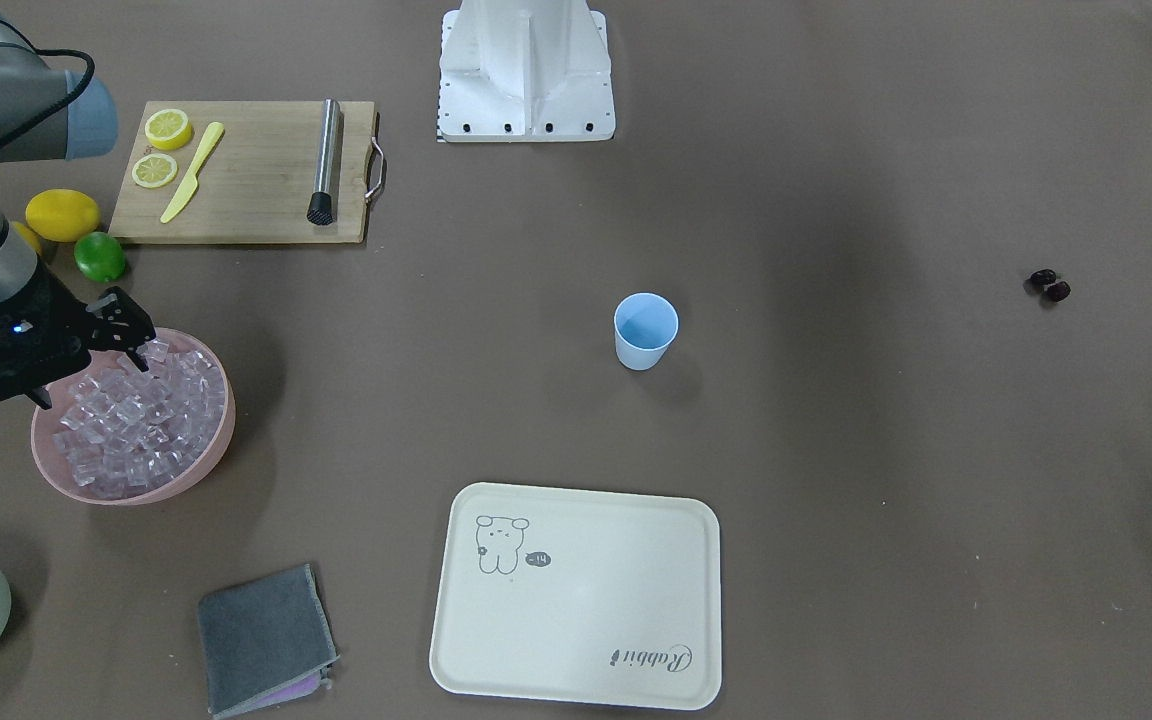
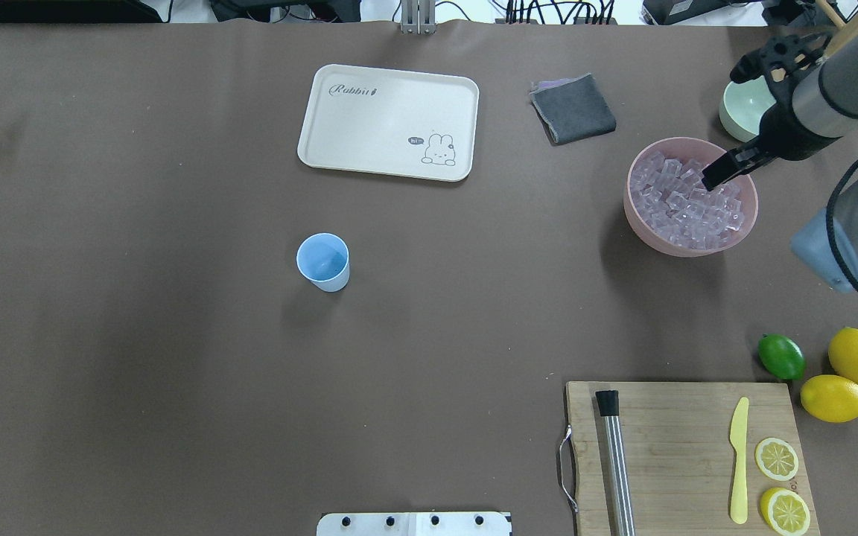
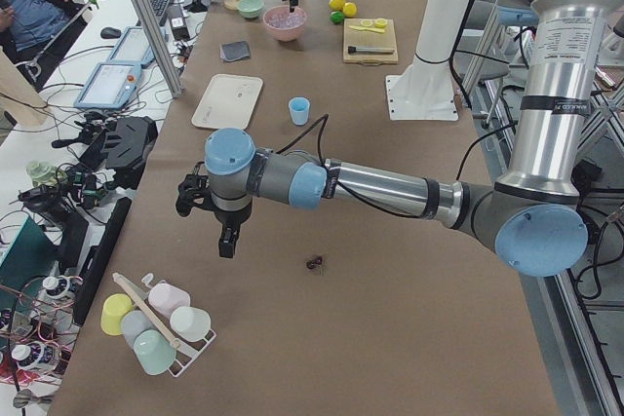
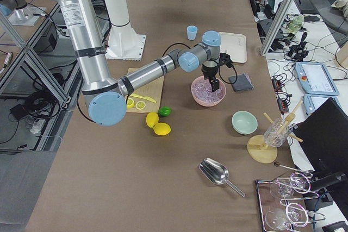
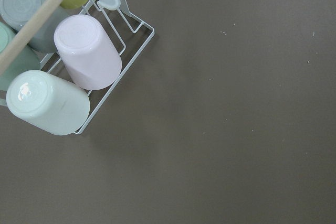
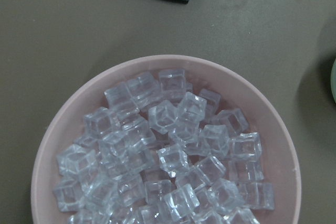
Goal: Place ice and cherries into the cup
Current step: 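Reach the right gripper into the pink bowl and grasp an ice cube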
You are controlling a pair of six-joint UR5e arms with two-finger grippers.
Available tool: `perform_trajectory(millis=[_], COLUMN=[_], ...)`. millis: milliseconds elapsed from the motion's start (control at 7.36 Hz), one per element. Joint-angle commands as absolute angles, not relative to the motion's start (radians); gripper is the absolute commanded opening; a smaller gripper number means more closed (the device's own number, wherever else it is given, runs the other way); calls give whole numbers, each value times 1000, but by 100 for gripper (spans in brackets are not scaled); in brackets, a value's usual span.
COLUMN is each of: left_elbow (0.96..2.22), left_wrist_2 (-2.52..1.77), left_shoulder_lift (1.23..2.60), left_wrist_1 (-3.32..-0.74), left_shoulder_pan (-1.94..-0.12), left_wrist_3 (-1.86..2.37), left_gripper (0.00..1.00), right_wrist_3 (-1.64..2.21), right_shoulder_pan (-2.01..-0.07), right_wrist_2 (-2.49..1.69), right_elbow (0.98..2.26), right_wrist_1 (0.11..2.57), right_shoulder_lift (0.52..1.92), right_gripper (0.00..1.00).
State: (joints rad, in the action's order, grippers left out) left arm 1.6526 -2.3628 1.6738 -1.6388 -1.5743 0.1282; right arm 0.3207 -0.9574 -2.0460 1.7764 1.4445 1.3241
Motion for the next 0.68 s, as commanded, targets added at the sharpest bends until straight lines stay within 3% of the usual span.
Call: perform_trajectory(millis=[0, 136, 407, 543], left_elbow=[1655, 1654, 1652, 1652], left_wrist_2=[-2364, -2364, -2365, -2367], left_shoulder_lift=[1671, 1671, 1671, 1669], left_wrist_1=[-1638, -1638, -1638, -1638], left_shoulder_pan=[-1577, -1578, -1592, -1597], left_wrist_3=[129, 124, 121, 120], left_gripper=[98, 98, 98, 98], right_wrist_3=[310, 310, 310, 308], right_shoulder_pan=[-891, -890, -890, -890], right_wrist_2=[-2014, -2014, -2014, -2014], right_elbow=[1770, 1767, 1758, 1755], right_wrist_1=[1445, 1448, 1445, 1448], right_shoulder_lift=[1327, 1328, 1331, 1331], right_gripper=[93, 85, 52, 41])
